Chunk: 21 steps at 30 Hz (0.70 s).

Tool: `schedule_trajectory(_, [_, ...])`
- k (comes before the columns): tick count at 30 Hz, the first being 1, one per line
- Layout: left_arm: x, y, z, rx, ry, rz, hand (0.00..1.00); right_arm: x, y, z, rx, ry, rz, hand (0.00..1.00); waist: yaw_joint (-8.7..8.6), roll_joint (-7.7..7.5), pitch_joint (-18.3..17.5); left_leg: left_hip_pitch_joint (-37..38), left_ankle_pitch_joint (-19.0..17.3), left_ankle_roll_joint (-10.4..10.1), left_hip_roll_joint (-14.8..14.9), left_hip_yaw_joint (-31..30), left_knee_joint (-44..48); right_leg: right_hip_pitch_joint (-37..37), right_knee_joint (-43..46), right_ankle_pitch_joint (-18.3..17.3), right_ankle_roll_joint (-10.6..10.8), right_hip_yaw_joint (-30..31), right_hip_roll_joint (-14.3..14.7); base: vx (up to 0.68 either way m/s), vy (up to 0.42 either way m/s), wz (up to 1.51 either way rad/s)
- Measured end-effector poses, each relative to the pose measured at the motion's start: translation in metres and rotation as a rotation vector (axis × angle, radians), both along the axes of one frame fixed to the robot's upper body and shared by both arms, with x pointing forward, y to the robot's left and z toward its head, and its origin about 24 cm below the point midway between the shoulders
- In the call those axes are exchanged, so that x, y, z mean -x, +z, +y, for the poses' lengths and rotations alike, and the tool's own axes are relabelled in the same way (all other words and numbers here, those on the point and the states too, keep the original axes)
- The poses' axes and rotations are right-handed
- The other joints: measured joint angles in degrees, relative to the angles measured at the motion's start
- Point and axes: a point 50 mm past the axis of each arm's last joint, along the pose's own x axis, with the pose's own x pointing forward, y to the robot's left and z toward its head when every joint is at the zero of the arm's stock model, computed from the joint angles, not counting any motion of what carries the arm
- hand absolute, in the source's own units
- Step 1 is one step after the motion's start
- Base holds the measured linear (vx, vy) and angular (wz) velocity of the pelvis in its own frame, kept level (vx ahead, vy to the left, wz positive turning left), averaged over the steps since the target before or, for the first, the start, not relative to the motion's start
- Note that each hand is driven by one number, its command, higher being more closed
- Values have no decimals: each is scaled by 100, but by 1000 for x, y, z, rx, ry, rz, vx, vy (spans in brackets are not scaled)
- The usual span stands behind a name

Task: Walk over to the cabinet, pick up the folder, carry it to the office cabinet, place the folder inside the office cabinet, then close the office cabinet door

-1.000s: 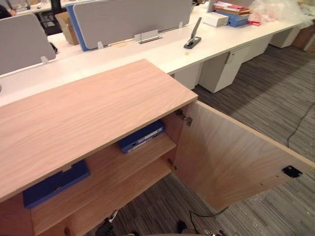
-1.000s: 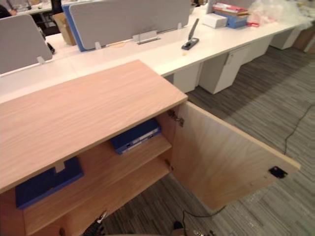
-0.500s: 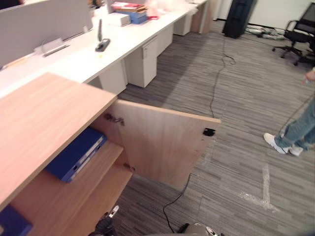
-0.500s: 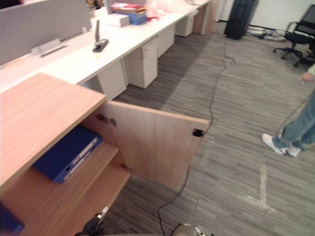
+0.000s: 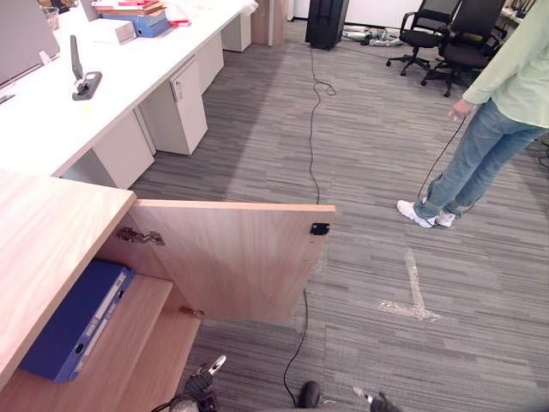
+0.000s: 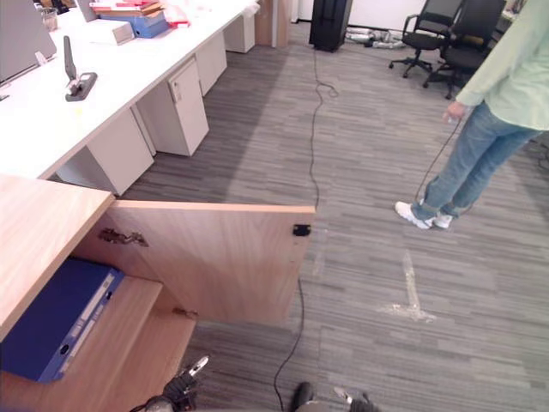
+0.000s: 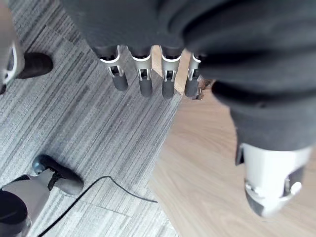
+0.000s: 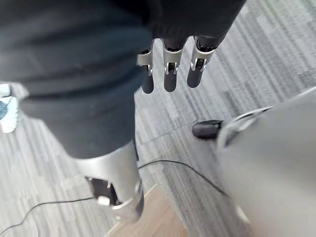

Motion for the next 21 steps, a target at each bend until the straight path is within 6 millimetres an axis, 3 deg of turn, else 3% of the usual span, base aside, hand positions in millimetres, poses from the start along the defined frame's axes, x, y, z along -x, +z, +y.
schedule_trajectory(3, [12,-2,10,-25,-1,30,0,-62,41,-31,161,18,-237,0,12,22,-14,7,-30,-48,-13,-1,-3,-38,-28,8,10,79,11,-1,5,-12])
schedule_trajectory(4, [13,-2,11,-28,-3,33,0,-72,51,-38,197,19,-284,0,11,24,-16,9,-35,-54,-17,-1,-2,-38,-28,10,13,84,8,0,0,0])
schedule_trajectory(6, [19,-2,14,-43,-18,52,0,-112,94,-64,341,27,-459,0,4,31,-22,11,-40,-65,-43,-6,0,-34,-27,37,49,93,-16,0,0,0])
schedule_trajectory(9, [22,-3,16,-51,-43,63,0,-152,142,-77,461,58,-630,0,8,45,-31,5,-9,-116,-102,-33,60,-8,-1,52,68,93,-90,0,0,0])
schedule_trajectory(12, [24,-3,15,-46,-55,68,0,-182,173,-66,501,133,-740,0,24,87,-57,5,2,-134,-124,-248,116,39,-2,58,76,92,-120,-11,-20,4])
schedule_trajectory(21, [21,-3,13,-38,-76,60,0,-232,219,-14,499,414,-913,0,161,176,-30,-36,3,-137,-169,-532,90,38,-3,95,124,53,-206,-19,-9,4])
